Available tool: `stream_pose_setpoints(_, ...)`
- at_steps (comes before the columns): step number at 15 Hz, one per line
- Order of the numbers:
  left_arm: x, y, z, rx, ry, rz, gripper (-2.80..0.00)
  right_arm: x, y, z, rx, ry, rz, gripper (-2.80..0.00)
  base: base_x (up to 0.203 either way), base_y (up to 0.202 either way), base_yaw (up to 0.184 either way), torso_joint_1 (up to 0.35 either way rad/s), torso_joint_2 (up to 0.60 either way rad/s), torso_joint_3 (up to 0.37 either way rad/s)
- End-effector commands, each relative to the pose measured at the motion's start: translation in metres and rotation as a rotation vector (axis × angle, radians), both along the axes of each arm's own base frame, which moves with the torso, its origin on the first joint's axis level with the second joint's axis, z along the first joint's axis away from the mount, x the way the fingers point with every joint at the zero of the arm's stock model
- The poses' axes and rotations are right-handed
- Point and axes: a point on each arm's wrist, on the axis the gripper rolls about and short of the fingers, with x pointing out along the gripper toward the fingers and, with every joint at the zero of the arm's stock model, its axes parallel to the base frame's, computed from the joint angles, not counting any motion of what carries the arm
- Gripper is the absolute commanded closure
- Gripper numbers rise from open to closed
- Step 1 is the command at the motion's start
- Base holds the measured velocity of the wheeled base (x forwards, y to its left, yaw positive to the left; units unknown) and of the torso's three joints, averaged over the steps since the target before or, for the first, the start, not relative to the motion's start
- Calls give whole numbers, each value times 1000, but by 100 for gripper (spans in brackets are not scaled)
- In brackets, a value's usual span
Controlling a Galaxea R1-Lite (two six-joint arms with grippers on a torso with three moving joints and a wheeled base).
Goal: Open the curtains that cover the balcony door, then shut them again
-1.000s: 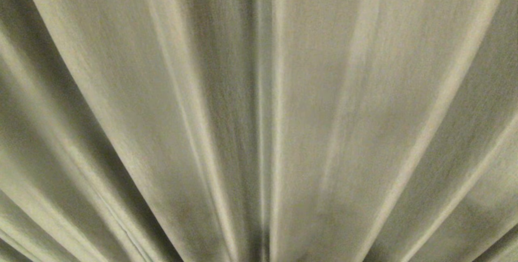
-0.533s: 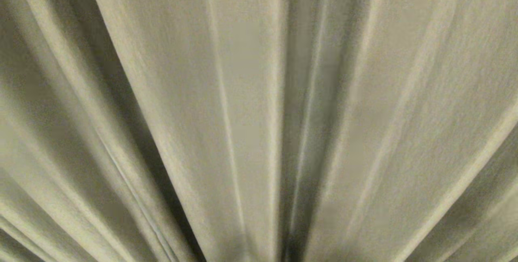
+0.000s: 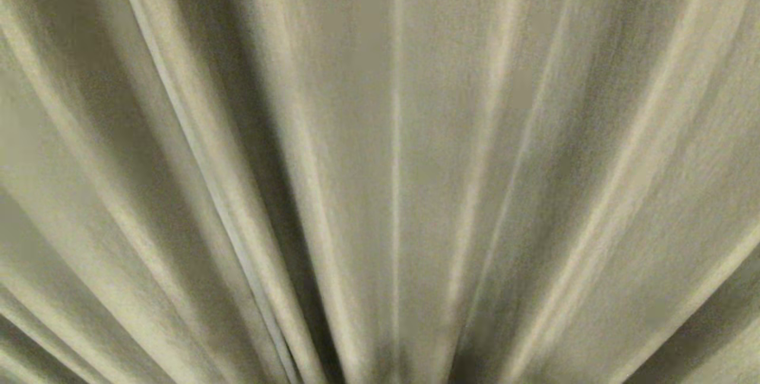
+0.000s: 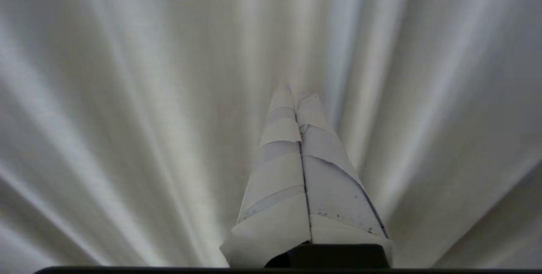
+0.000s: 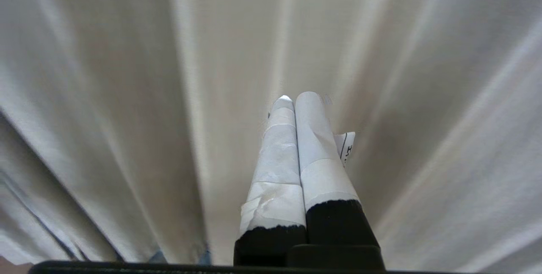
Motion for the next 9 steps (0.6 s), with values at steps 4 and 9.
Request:
stream_pose_setpoints(4, 0, 0, 0, -1, -1, 0, 0, 0, 0, 0, -1, 0, 1, 0, 0, 191, -1, 3, 0, 2)
stream_pose_setpoints(9, 0, 0, 0, -1, -1, 0, 0, 0, 0, 0, -1, 0, 1, 0, 0, 191, 2, 1, 1, 3)
